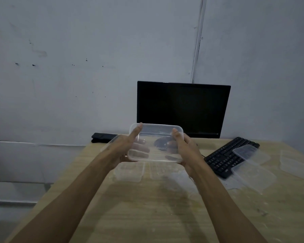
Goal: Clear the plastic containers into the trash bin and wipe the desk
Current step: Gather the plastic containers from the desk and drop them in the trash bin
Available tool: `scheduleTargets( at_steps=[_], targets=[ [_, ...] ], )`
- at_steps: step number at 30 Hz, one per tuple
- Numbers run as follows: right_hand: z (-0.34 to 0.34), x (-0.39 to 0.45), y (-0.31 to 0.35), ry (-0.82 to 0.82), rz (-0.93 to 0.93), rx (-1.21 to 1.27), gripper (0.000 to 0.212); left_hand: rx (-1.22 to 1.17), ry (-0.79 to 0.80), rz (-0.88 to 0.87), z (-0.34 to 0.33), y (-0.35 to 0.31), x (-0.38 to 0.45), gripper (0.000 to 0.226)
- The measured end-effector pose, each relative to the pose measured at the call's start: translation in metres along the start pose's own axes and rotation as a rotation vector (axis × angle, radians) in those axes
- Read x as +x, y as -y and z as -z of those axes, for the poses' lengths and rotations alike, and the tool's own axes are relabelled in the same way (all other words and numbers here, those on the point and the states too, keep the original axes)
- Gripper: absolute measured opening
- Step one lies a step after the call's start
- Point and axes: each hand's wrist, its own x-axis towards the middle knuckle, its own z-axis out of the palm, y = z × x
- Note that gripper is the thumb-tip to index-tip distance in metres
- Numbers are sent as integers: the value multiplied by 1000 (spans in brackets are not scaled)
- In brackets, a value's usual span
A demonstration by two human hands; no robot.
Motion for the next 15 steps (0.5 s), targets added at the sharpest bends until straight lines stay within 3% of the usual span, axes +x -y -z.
scheduleTargets(
  at_steps=[2, 5, 7, 10, 15],
  targets=[
    [-7, 0, -3, -40, 36, -56, 43, 28, -89, -51, -12, 2, 0, 84],
    [-18, -3, -5, -127, 60, -156, 69, -130, -283, -118, -27, 8, 5, 86],
    [-22, -5, -3, -176, 112, -210, 71, -169, -377, -142, -30, 14, 7, 86],
    [-25, -7, -2, -202, 146, -304, 60, -178, -414, -134, -29, 23, 8, 84],
    [-32, -4, -14, -209, 48, -292, 71, -198, -360, -84, -18, 27, 4, 80]
  ],
)
